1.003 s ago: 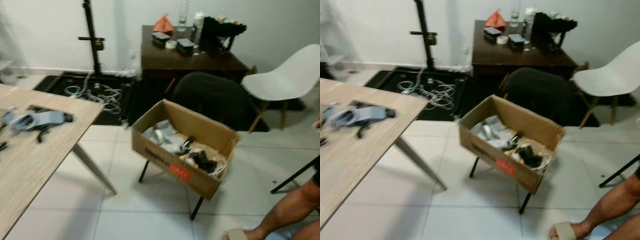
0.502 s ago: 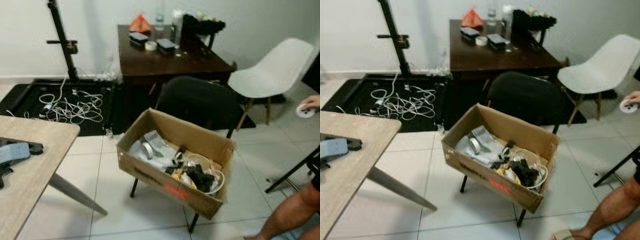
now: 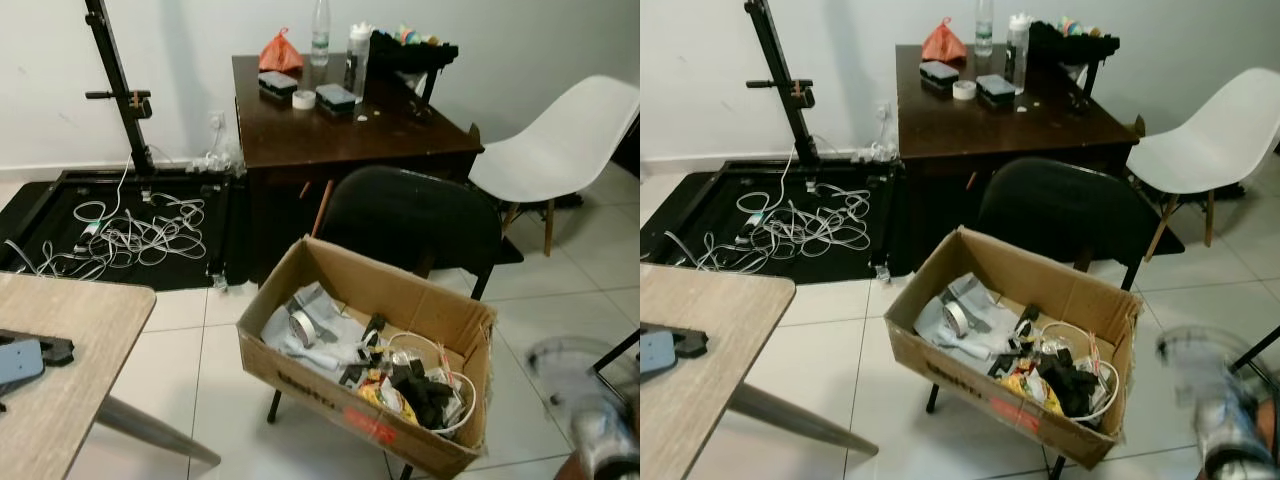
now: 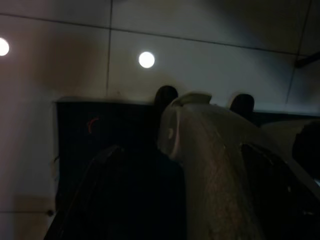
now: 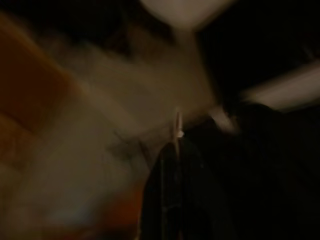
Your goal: Picking trash to rubbish bin
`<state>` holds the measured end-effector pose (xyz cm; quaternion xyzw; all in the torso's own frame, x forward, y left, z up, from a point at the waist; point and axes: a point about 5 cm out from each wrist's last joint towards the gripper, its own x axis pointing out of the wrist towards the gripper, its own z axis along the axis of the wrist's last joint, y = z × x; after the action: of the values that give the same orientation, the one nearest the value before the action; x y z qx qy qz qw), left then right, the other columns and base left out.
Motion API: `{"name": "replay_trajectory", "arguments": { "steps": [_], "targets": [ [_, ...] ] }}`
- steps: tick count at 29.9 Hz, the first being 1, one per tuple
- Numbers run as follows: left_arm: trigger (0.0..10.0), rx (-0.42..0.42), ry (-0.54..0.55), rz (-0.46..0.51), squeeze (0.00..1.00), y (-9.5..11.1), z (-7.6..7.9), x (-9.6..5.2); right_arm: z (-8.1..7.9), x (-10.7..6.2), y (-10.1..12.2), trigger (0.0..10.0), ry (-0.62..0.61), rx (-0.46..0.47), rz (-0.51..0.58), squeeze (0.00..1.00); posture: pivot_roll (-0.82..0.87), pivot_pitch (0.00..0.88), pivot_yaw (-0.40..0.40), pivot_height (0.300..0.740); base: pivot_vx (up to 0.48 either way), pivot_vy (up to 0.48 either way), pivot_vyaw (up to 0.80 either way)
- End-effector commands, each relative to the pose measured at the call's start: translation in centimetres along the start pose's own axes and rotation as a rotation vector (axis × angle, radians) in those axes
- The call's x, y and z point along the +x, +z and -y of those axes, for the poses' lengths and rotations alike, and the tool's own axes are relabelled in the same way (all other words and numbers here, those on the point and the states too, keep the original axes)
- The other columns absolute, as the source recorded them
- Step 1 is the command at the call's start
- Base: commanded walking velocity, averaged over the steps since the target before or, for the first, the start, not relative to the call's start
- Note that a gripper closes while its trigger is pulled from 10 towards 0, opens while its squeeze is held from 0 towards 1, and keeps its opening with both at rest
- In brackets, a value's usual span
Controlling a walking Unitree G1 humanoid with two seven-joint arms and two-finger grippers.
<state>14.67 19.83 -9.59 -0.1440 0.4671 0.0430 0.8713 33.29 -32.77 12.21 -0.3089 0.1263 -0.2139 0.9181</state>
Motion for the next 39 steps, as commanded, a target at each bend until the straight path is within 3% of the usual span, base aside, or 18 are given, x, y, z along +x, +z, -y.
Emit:
{"name": "replay_trajectory", "arguments": {
  "steps": [1,2,4,6,8,9,12,16,26,27,28,33,39],
  "targets": [
    [10.0,-0.018,0.008,-0.058,0.0,-1.7,-0.1,-0.3,-2.5,-0.3,3.0,10.0,0.175,0.214,0.152,0.0,-0.12,0.186,0.004,0.74,0.0,0.0,0.0],
    [10.0,-0.018,0.008,-0.058,0.0,-1.7,-0.1,-0.3,-2.5,-0.3,3.0,10.0,0.175,0.214,0.152,0.0,-0.12,0.186,0.004,0.74,0.0,0.0,0.0],
    [10.0,-0.019,0.005,-0.059,0.0,-1.7,-0.1,-0.3,-4.7,-0.9,6.5,10.0,0.379,0.367,0.306,0.0,-0.11,0.187,0.004,0.74,0.0,0.0,0.0],
    [10.0,-0.019,0.005,-0.059,0.0,-1.7,-0.1,-0.3,-4.7,-0.9,6.5,10.0,0.379,0.367,0.306,0.0,-0.11,0.187,0.004,0.74,0.0,0.0,0.0],
    [10.0,-0.021,0.003,-0.059,0.0,-1.8,0.0,-0.3,-7.0,-2.0,8.8,10.0,0.59,0.436,0.401,0.0,-0.1,0.19,0.001,0.74,0.0,0.0,0.0],
    [10.0,-0.021,0.003,-0.059,0.0,-1.8,0.0,-0.3,-7.0,-2.0,8.8,10.0,0.59,0.436,0.401,0.0,-0.1,0.19,0.001,0.74,0.0,0.0,0.0],
    [10.0,-0.021,0.002,-0.063,0.0,-2.0,0.0,-0.4,-9.2,-3.3,9.5,10.0,0.757,0.454,0.43,0.0,-0.11,0.195,0.001,0.74,0.0,0.0,0.0],
    [10.0,-0.018,0.002,-0.069,0.0,-2.2,-0.1,-0.4,-9.9,-3.2,8.2,10.0,0.74,0.419,0.372,0.0,-0.11,0.197,0.003,0.74,0.0,0.0,0.0],
    [10.0,-0.001,-0.008,-0.074,0.0,-2.3,-0.1,-0.5,-9.0,-2.4,5.8,10.0,0.621,0.39,0.242,0.0,-0.11,0.202,0.011,0.74,0.0,0.0,0.0],
    [10.0,0.001,-0.008,-0.073,0.0,-2.3,-0.1,-0.5,-9.0,-2.4,5.7,10.0,0.629,0.409,0.239,0.16,-0.11,0.202,0.012,0.74,0.0,0.0,0.0],
    [10.0,0.003,-0.008,-0.073,0.0,-2.3,-0.1,-0.5,-9.1,-2.5,5.6,10.0,0.628,0.418,0.236,1.0,-0.11,0.204,0.013,0.74,0.0,0.0,0.0],
    [10.0,0.007,-0.009,-0.073,0.0,-2.2,-0.2,-0.5,-9.3,-2.5,5.5,10.0,0.606,0.463,0.227,1.0,-0.11,0.204,0.016,0.74,0.0,0.0,0.0],
    [10.0,0.014,-0.006,-0.078,0.0,-2.3,-0.4,-0.6,-8.6,-2.2,7.5,10.0,0.566,0.517,0.318,1.0,-0.11,0.205,0.021,0.74,0.0,0.0,0.0]
  ]
}}
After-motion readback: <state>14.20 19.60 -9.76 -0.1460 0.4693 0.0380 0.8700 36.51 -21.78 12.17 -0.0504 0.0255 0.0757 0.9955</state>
